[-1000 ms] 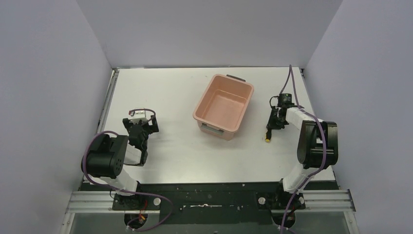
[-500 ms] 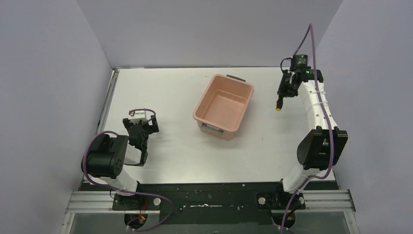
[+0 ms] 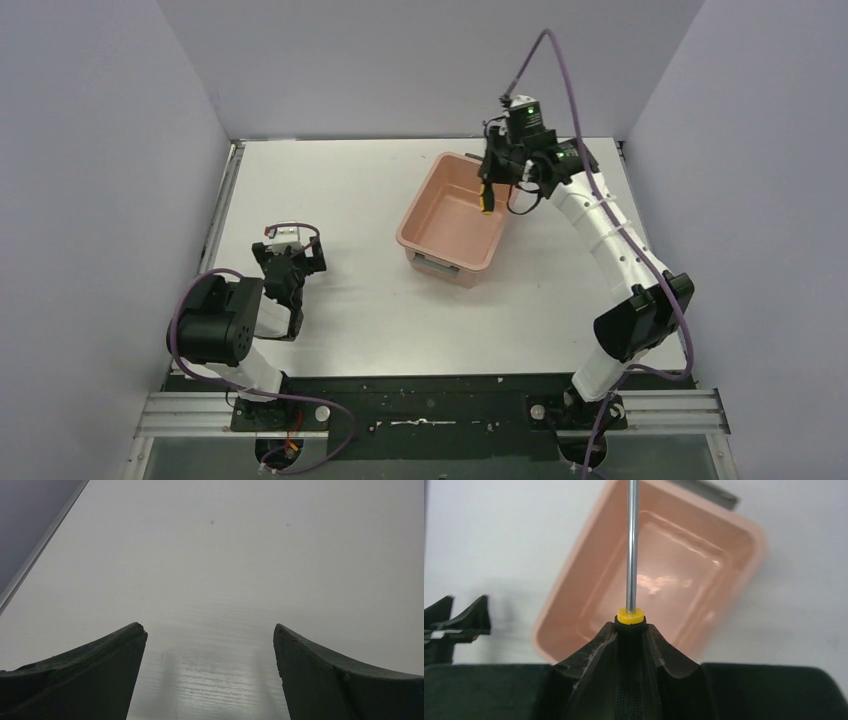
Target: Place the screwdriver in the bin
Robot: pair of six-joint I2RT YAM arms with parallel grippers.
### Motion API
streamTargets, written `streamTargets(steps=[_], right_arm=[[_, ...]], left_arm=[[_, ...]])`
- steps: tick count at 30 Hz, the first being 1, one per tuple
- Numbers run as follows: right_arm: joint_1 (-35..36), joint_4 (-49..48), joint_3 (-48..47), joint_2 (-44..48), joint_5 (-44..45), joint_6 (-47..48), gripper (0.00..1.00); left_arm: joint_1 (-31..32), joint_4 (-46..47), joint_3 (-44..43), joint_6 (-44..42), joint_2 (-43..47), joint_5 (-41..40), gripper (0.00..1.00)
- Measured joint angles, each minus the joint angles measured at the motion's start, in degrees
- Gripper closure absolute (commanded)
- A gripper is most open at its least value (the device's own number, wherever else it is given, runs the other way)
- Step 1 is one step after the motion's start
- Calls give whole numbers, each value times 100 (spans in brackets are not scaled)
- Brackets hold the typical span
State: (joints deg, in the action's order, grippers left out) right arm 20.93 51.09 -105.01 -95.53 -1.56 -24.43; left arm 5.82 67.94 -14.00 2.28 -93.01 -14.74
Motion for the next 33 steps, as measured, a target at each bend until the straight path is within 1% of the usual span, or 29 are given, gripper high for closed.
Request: streamTargets(steps=[3,5,10,16,17,18,19,22,25,27,32,33], right_arm=[[702,-382,46,-50,-39,-149,100],[922,-649,181,-98,-35,-216,100],[994,-1198,883,-422,111,-297,100],[1051,-1707,1797,-1440,223,-323,100],[1069,-1740,1902,-1561,271,-323,98],[1093,-1755,2015,-1690,313,-323,93],[1108,-1755,2083,-1775,354,-321,87],[1143,-1797,2203,-1934,470,-319,65],[1165,-1878,2216,-1932,575,-337,52],[1174,-1961,2216,-1930,645,-339,47],[1196,-1899,2170,-1825,815,-323,43],[1213,-1838,2116,-1759,855,-313,41]], left_arm=[[0,0,-2,0,0,0,3],[0,0,0,0,0,0,3],[0,0,0,0,0,0,3],[0,0,0,0,0,2,3],[0,0,-2,0,0,2,3],[0,0,0,0,0,2,3],[0,0,0,0,0,2,3],[0,0,0,0,0,2,3],[0,0,0,0,0,2,3],[0,0,-2,0,0,2,3],[0,0,0,0,0,2,3],[0,0,0,0,0,2,3]])
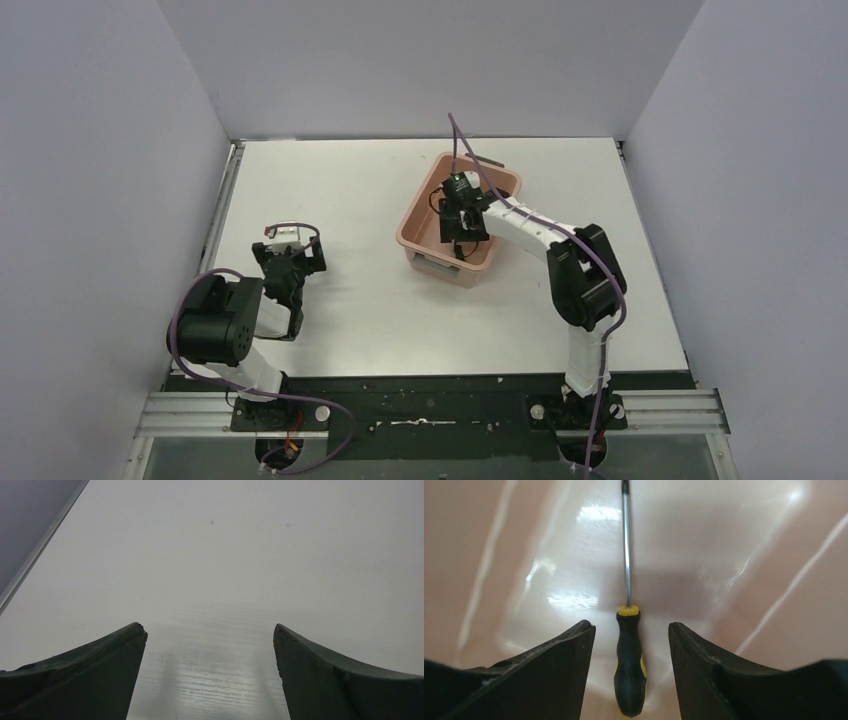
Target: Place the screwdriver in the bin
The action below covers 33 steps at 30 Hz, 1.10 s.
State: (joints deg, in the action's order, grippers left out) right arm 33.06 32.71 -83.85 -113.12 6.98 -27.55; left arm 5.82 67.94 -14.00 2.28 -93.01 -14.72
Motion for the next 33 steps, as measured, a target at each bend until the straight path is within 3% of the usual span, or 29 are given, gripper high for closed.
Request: streamTargets(steps=[2,3,4,5,11,15,21,27,33], right_arm=[[13,96,-146,151,46,37,33],[31,131,-251,271,72,83,24],[48,146,-350,424,81,125,8],[74,146,-437,597,98,164,1],[125,-98,-597,2079,240,673,0],[105,-892,48,3287,621,1106,0],[-229,-2669,2758,5337,1388,1670,0],[-789,-3560,4712,5936,1814,1742,0],[-833,-4411,6284,6269,2197,1829,0]], left_arm=[[0,0,0,0,0,0,3],[0,0,0,0,0,0,3],[0,0,-2,0,0,0,3],[0,0,0,0,0,0,3],[0,0,0,0,0,0,3],[0,0,0,2,0,0,3],[0,0,0,0,0,2,3],[0,0,0,0,0,2,3],[0,0,0,0,0,0,3]])
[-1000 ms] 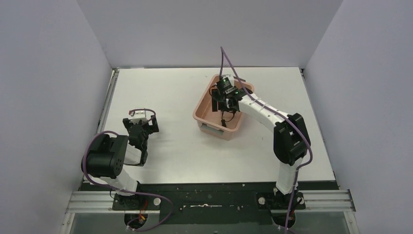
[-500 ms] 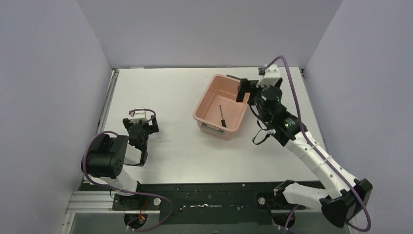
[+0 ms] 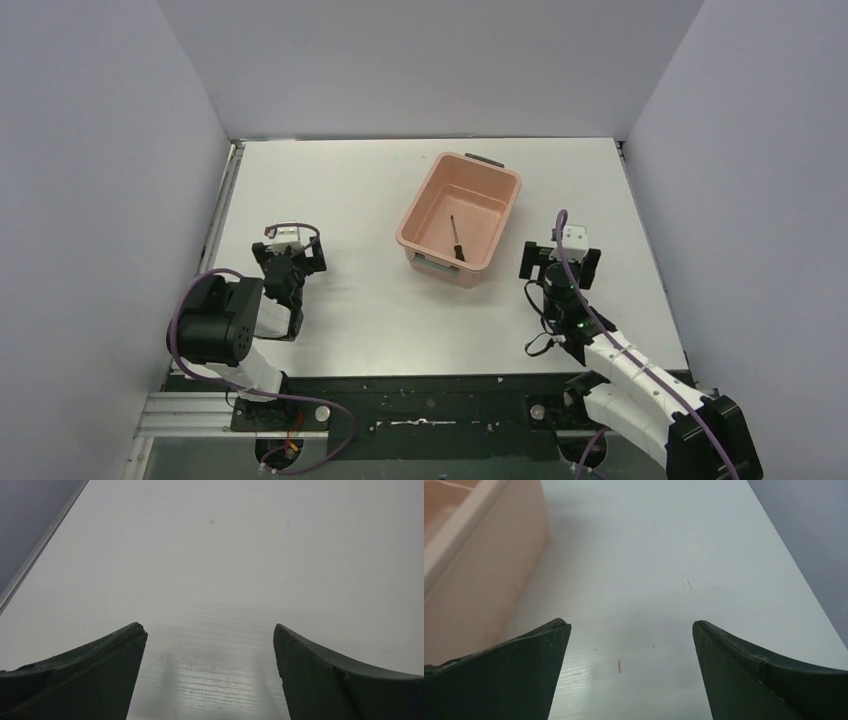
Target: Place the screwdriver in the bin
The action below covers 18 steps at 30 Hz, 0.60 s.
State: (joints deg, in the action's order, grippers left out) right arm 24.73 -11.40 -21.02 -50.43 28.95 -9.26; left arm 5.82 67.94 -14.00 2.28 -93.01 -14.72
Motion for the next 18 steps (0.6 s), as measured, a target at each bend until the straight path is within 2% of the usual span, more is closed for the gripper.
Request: streamTargets(steps=[6,18], right_arm=[[-2,-706,898,81,66,50,0],[-2,-1217,920,83,15,111,0]], left_arm=[[0,0,0,0,0,2,3],[0,0,0,0,0,2,3]])
